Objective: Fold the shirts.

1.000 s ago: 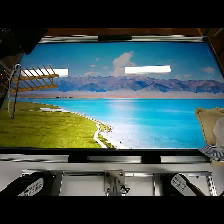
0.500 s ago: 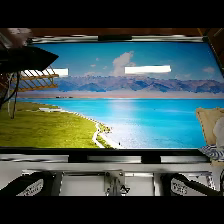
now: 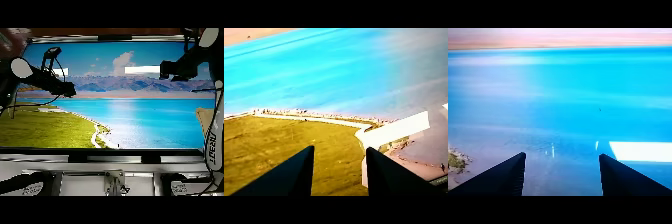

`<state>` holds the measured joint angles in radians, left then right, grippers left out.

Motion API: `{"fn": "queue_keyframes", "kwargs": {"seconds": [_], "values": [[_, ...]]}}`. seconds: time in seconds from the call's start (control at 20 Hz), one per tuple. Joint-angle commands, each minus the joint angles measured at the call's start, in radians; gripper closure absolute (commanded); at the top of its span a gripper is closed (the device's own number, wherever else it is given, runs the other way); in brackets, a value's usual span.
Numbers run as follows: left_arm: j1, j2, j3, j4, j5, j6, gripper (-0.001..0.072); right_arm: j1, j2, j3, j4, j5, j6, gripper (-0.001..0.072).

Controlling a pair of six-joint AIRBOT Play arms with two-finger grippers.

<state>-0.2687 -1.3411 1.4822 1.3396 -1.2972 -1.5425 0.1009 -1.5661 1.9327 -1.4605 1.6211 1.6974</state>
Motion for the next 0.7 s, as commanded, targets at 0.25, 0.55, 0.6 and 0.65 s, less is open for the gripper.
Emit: {"fn": "queue_keyframes", "kwargs": {"seconds": [0.25,0.55,0.6,0.65], "values": [[0.001,-0.029,0.001,0.056,-0.039,-0.037,0.0288,0.014,-0.051,-0.017,0.066,-0.070,0.011,0.0123],[0.001,-0.029,0.000,0.056,-0.042,-0.037,0.0288,0.014,-0.051,-0.017,0.066,-0.070,0.011,0.0123],[0.001,-0.029,0.000,0.056,-0.042,-0.037,0.0288,0.014,-0.051,-0.017,0.066,-0.070,0.011,0.0123],[0.001,-0.029,0.000,0.056,-0.042,-0.037,0.0288,0.014,-0.051,-0.017,0.066,-0.070,0.011,0.0123]]}}
